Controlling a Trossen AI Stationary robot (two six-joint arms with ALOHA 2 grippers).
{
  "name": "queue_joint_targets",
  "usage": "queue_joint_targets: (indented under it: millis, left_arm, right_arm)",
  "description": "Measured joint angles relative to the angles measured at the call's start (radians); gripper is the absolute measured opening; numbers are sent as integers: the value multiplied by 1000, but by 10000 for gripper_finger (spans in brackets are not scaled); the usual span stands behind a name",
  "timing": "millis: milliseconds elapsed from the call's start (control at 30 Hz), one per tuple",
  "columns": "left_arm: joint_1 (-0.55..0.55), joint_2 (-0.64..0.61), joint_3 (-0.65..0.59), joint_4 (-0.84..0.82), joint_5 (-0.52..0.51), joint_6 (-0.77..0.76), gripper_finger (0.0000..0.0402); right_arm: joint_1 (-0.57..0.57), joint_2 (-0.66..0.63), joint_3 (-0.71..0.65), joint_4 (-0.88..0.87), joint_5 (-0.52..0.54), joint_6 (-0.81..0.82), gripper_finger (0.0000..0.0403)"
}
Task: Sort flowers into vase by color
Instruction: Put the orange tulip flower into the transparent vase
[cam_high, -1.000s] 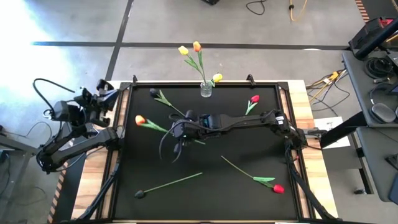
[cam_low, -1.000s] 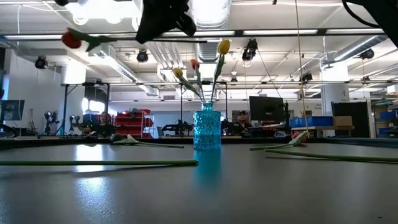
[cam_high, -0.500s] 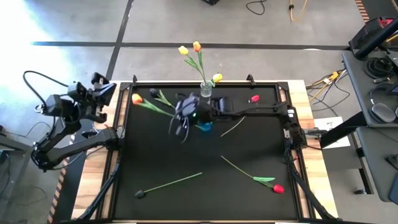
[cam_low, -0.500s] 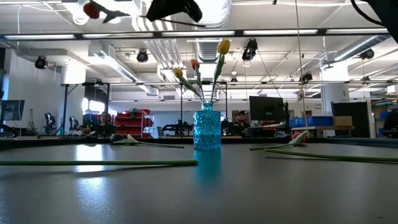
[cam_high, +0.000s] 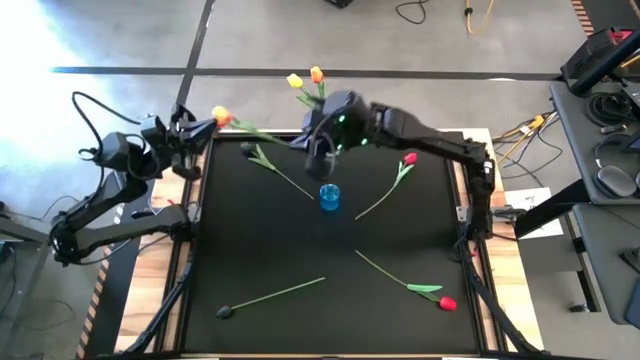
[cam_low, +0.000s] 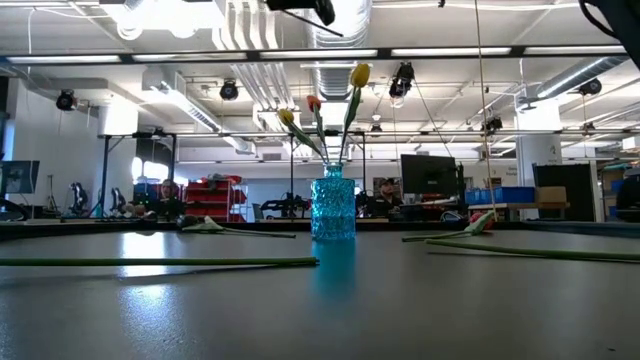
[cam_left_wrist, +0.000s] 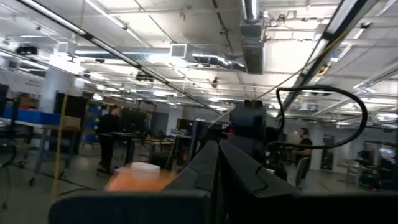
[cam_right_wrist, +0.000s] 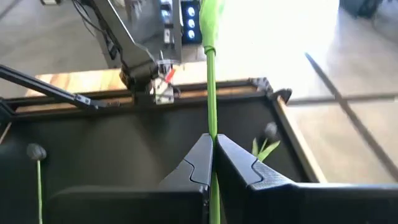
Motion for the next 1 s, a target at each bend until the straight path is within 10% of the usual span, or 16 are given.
queue_joint_targets:
  millis: [400, 1000]
  left_arm:
    - [-2, 233, 86, 16, -5, -96, 29]
    - [-3, 445, 221, 320, 120, -92, 90]
  right_arm:
    - [-144, -55, 0, 103, -195, -61, 9]
    - [-96, -22, 0, 375, -197, 75, 9]
